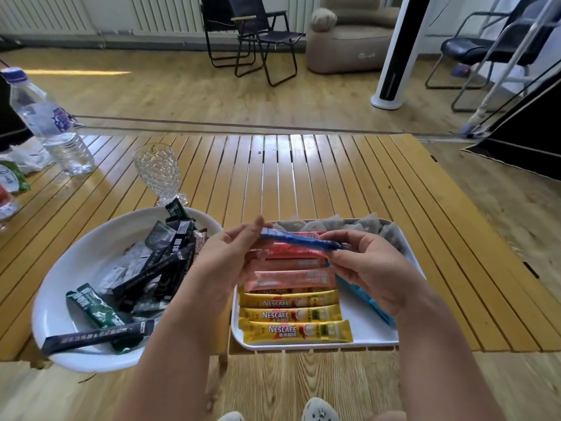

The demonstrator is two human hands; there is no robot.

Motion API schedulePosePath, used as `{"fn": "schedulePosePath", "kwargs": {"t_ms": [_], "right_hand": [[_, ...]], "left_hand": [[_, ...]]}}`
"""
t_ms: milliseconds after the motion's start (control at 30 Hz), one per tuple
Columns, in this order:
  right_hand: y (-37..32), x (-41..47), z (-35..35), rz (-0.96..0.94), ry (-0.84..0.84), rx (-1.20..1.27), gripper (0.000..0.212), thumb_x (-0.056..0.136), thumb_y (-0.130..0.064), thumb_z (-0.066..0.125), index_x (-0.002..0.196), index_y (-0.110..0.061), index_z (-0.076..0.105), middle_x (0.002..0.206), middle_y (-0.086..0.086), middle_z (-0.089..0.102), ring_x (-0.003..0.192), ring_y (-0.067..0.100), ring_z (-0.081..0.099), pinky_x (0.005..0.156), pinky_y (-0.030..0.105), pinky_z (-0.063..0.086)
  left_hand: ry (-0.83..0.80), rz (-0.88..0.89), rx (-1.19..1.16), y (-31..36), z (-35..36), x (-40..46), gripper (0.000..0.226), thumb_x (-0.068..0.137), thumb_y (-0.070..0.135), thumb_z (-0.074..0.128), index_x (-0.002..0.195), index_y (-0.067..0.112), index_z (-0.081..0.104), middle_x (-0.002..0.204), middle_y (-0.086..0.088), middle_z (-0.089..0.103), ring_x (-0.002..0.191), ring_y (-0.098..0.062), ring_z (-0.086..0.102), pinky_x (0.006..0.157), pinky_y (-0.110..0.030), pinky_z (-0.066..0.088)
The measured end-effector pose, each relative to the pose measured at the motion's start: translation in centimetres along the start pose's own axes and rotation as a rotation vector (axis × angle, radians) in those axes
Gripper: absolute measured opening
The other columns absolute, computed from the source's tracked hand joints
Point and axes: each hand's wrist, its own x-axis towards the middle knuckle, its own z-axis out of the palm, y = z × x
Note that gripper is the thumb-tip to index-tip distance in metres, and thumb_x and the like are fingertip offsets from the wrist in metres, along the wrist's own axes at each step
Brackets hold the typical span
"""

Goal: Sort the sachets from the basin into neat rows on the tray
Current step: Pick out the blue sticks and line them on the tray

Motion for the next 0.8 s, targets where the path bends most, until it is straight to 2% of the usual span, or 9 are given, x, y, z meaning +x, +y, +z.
{"fn": "schedulePosePath", "kwargs": {"t_ms": [67, 133, 267, 400, 533, 633, 700, 800], "right_hand": [[0.2, 0.2, -0.3, -0.020, -0.003, 0.039, 0.017, 0.089, -0.002, 0.060, 0.103, -0.008, 0.068, 0.097, 0.013, 0.074, 0.089, 0.022, 0.073, 0.064, 0.025, 0.059], [0.3, 0.6, -0.5, -0.021, 0.018, 0.091, 0.014, 0.089, -0.007, 0.060, 0.100, -0.008, 0.069, 0.094, 0.011, 0.075, 0.089, 0.021, 0.073, 0.062, 0.023, 0.058], [0.7, 1.7, -1.2, -0.009, 0.045, 0.119, 0.015, 0.089, -0.003, 0.059, 0.097, -0.012, 0.067, 0.097, 0.013, 0.074, 0.094, 0.027, 0.072, 0.064, 0.029, 0.059], [0.9, 2.3, -1.6, -0.027, 0.060, 0.097, 0.018, 0.081, -0.006, 0.066, 0.097, -0.014, 0.067, 0.096, 0.010, 0.074, 0.096, 0.028, 0.070, 0.066, 0.029, 0.059], [1.4, 2.6, -1.5, -0.084, 0.196, -0.226, 0.017, 0.081, -0.010, 0.073, 0.096, -0.017, 0.068, 0.094, 0.006, 0.073, 0.093, 0.018, 0.069, 0.060, 0.020, 0.055], [1.6, 2.7, -1.1, -0.113, 0.245, -0.418, 0.016, 0.080, -0.013, 0.076, 0.093, -0.020, 0.068, 0.091, 0.001, 0.072, 0.090, 0.014, 0.068, 0.066, 0.025, 0.059], [1.7, 2.6, -0.7, -0.121, 0.258, -0.513, 0.017, 0.079, -0.017, 0.077, 0.092, -0.021, 0.067, 0.089, -0.002, 0.070, 0.086, 0.012, 0.067, 0.065, 0.024, 0.059], [1.9, 2.9, 0.1, -0.143, 0.286, -0.684, 0.018, 0.077, -0.024, 0.080, 0.089, -0.025, 0.067, 0.084, -0.007, 0.069, 0.079, 0.006, 0.065, 0.058, 0.017, 0.051]], "left_hand": [[-0.002, 0.003, 0.068, 0.0, -0.6, 0.3, 0.026, 0.084, 0.020, 0.063, 0.105, 0.007, 0.070, 0.095, -0.014, 0.074, 0.086, -0.021, 0.073, 0.069, -0.028, 0.060], [-0.047, 0.019, 0.055, -0.1, -1.2, 0.6, 0.024, 0.087, 0.008, 0.059, 0.109, 0.007, 0.068, 0.103, -0.014, 0.073, 0.099, -0.024, 0.071, 0.075, -0.030, 0.060], [-0.124, 0.062, -0.021, 0.1, -1.9, 1.0, 0.036, 0.079, 0.007, 0.061, 0.114, 0.009, 0.066, 0.104, -0.013, 0.073, 0.099, -0.022, 0.071, 0.071, -0.025, 0.059], [-0.078, 0.040, -0.013, -0.1, -2.4, 1.9, 0.027, 0.080, 0.005, 0.062, 0.106, 0.008, 0.069, 0.102, -0.015, 0.073, 0.100, -0.024, 0.070, 0.069, -0.025, 0.059], [0.027, 0.111, 0.386, -0.8, -2.4, 2.2, 0.010, 0.086, 0.008, 0.067, 0.093, 0.012, 0.072, 0.087, -0.006, 0.076, 0.090, -0.017, 0.072, 0.065, -0.020, 0.057], [0.106, 0.189, 0.712, -1.2, -2.6, 2.2, 0.008, 0.087, 0.017, 0.069, 0.094, 0.019, 0.071, 0.084, 0.003, 0.073, 0.084, -0.010, 0.069, 0.062, -0.017, 0.054], [0.143, 0.229, 0.853, -1.2, -2.7, 2.2, 0.010, 0.086, 0.022, 0.070, 0.096, 0.025, 0.068, 0.086, 0.007, 0.071, 0.079, -0.008, 0.066, 0.060, -0.017, 0.050], [0.097, 0.256, 1.010, -1.4, -2.2, 1.9, 0.028, 0.078, 0.031, 0.078, 0.100, 0.031, 0.060, 0.095, 0.016, 0.061, 0.079, -0.002, 0.059, 0.053, -0.011, 0.043]]}}
